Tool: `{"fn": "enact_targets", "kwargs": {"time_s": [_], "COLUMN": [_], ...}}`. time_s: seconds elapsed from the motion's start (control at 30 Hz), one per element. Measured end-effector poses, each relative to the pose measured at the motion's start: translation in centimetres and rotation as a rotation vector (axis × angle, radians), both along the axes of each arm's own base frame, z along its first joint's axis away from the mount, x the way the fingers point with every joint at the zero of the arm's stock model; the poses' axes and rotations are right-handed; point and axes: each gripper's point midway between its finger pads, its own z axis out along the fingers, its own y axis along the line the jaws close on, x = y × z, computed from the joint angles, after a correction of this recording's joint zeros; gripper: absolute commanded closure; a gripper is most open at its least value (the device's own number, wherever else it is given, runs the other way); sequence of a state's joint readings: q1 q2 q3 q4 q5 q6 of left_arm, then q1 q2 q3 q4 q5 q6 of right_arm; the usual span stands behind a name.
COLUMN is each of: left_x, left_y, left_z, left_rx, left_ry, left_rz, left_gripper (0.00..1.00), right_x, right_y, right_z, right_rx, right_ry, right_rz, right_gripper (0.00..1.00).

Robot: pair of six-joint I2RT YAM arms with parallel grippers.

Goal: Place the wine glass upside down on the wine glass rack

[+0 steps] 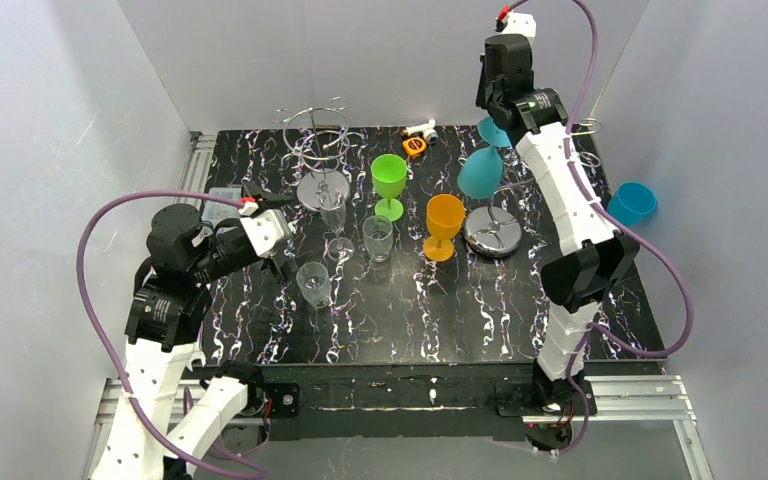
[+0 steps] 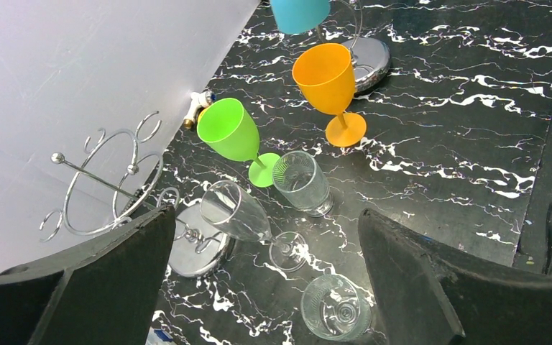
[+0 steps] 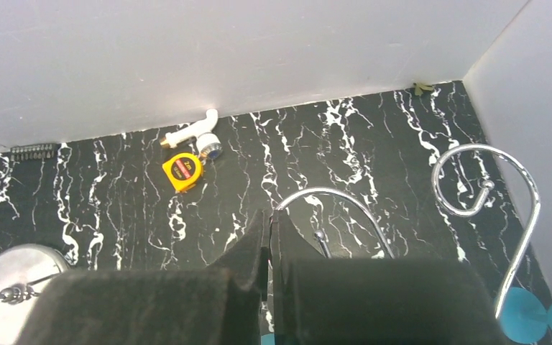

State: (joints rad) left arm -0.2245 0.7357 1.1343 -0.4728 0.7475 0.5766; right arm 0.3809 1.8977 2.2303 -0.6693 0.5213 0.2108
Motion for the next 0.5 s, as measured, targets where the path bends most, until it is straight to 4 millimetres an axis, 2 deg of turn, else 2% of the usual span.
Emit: {"fn": "enact_targets", "kwargs": {"time_s": [0.13, 0.27, 0.5], "left_x": [0.0, -0.1, -0.3], "left_y": [0.0, 0.1, 0.1], "left_z": [0.0, -0.1, -0.3], "left_rx": [0.004, 0.005, 0.007], "left_ry": [-0.006, -0.009, -0.008], "left_rz": [0.000, -0.001, 0.000], "left_gripper": [0.02, 0.02, 0.02], "right_x": [0.8, 1.0, 0.9], "right_y": [0.8, 0.6, 0.0], "right_z": [-0.3, -0.2, 1.2], "right_rx": [0.024, 0.046, 0.035], "right_ry": [-0.008, -0.018, -0.086], "right_rz": [-0.004, -0.039, -0.140], "right_gripper": [0.99, 0.99, 0.99]}}
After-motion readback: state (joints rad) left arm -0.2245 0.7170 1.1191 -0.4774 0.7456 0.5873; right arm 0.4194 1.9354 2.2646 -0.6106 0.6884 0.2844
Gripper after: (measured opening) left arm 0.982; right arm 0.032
